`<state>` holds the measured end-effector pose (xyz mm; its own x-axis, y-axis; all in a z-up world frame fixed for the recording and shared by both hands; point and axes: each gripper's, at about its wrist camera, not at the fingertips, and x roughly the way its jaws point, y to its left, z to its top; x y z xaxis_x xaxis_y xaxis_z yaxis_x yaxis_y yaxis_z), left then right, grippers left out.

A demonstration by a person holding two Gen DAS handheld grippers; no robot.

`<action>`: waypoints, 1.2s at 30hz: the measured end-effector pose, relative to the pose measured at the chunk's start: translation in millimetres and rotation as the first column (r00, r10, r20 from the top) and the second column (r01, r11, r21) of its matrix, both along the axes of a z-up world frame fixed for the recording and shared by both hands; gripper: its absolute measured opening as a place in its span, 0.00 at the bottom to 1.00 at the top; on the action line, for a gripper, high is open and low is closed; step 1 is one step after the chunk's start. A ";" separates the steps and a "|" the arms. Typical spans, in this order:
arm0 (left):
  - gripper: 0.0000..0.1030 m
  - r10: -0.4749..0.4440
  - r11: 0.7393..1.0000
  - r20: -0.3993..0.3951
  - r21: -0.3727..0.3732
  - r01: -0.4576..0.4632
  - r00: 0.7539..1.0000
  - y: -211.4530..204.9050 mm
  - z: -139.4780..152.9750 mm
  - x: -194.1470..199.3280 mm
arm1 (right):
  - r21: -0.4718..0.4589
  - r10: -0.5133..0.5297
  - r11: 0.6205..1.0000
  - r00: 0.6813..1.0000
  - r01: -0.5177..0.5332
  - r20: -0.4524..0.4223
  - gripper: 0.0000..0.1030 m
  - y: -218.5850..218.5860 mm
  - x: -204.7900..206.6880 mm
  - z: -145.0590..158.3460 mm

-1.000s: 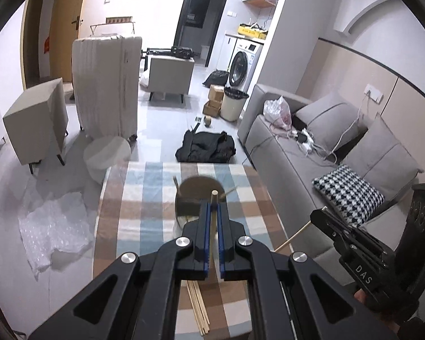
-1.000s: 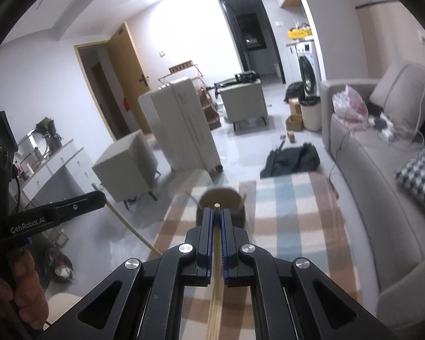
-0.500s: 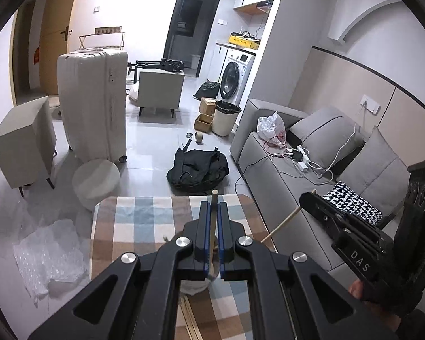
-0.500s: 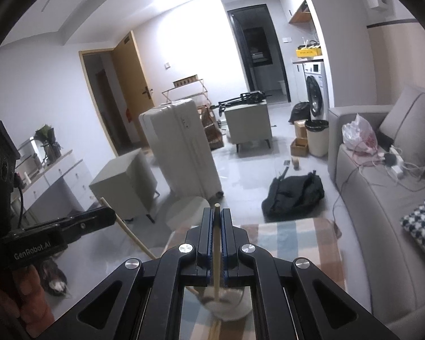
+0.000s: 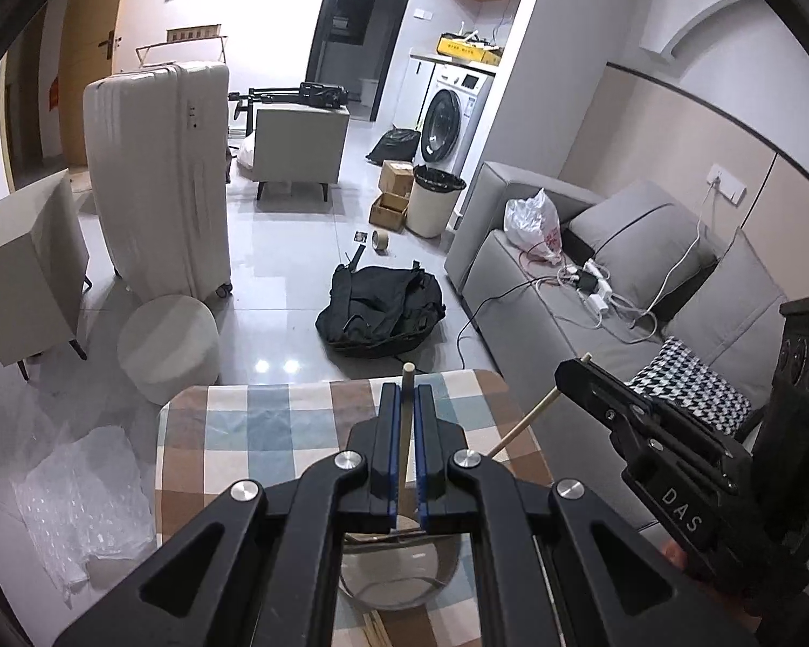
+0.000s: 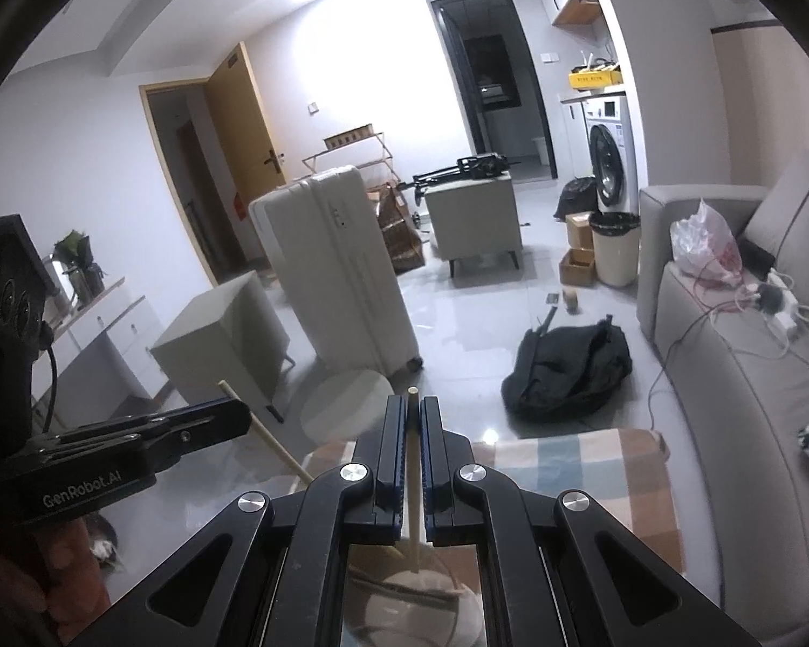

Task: Organize utensils
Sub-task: 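Lift both held chopsticks and lower them over the white holder's compartments, then open both grippers to drop the chopsticks into the holder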

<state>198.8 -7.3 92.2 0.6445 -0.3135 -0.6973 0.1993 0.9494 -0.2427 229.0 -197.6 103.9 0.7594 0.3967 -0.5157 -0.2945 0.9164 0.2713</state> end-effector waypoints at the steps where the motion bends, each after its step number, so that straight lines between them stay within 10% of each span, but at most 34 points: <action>1: 0.00 -0.004 1.000 -0.002 0.004 0.004 1.000 -0.8 -1.9 1.6 | 0.000 0.002 1.000 1.000 -0.002 -0.003 0.04 1.1 1.7 -2.5; 19: 0.00 -0.056 0.998 -0.159 0.005 0.057 0.986 -1.3 -39.7 18.2 | -0.028 0.040 0.999 0.992 -0.043 -0.116 0.07 13.1 15.2 -53.1; 28: 0.36 -0.013 0.999 -0.164 0.044 0.021 0.986 4.7 -32.1 6.3 | 0.004 0.000 1.000 0.985 0.001 -0.172 0.22 -6.7 -2.4 -60.4; 36: 0.49 0.048 0.996 -0.110 0.081 -0.039 0.993 9.7 -17.9 -19.1 | 0.025 -0.049 0.998 0.985 0.054 -0.163 0.34 -28.0 -34.7 -45.5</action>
